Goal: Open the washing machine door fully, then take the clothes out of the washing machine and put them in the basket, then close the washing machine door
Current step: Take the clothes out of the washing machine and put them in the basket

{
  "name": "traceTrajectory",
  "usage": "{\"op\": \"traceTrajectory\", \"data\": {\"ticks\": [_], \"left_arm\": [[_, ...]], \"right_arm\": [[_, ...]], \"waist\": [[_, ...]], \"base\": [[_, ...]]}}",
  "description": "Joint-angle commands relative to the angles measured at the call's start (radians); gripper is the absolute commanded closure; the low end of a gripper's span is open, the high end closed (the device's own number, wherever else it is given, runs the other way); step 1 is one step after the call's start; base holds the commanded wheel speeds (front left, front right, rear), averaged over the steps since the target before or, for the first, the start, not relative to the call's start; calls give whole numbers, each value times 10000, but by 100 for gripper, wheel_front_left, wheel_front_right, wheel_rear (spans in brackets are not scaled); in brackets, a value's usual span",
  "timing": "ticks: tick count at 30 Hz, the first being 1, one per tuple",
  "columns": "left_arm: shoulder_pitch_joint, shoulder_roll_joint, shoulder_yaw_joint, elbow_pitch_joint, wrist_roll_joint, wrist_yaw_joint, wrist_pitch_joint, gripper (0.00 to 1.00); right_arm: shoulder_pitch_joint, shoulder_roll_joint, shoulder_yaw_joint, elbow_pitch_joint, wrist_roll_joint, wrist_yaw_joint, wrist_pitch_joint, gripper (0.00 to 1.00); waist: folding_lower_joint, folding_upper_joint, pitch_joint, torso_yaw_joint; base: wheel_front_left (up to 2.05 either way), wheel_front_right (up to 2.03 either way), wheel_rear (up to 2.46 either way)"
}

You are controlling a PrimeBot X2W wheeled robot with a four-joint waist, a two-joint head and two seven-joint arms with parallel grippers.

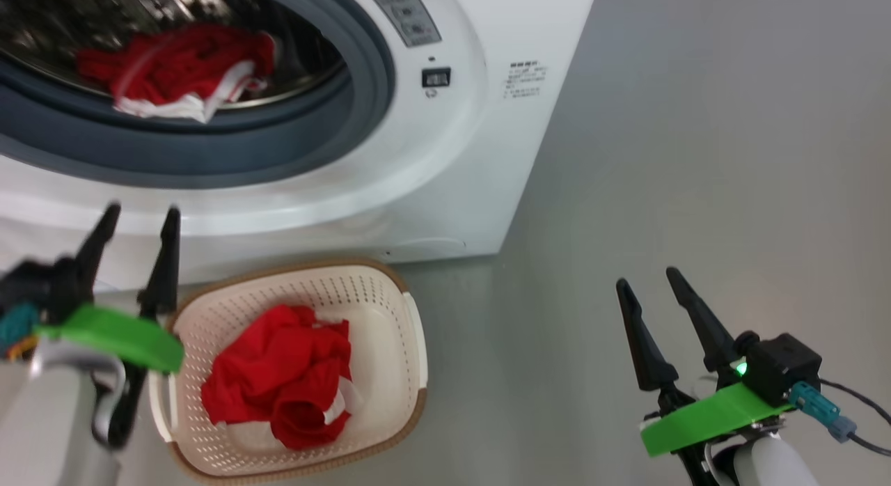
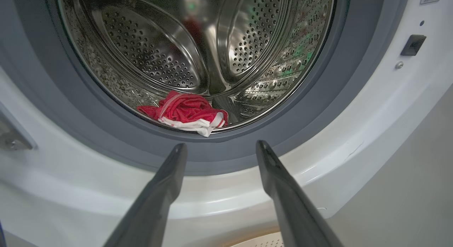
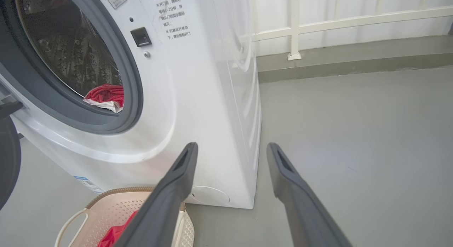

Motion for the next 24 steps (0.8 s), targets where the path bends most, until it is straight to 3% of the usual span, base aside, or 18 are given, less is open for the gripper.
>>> {"op": "traceTrajectory", "data": {"ticks": [1, 13, 24], "left_arm": [[-610, 481, 209, 12, 157, -27, 78, 0], [-4358, 875, -1107, 2621, 1677, 71, 1770, 0], [-6820, 1074, -1842, 4954, 2606, 171, 2485, 0]], "right_arm": [[-217, 20, 252, -264, -54, 16, -48, 0], [-719, 169, 508, -335, 234, 16, -48, 0], [-1060, 172, 928, -428, 725, 16, -48, 0]], "waist": [[0, 0, 647, -280], [0, 0, 1483, -852], [0, 0, 1977, -1357]], "base": [[0, 0, 0], [0, 0, 0], [0, 0, 0]]}}
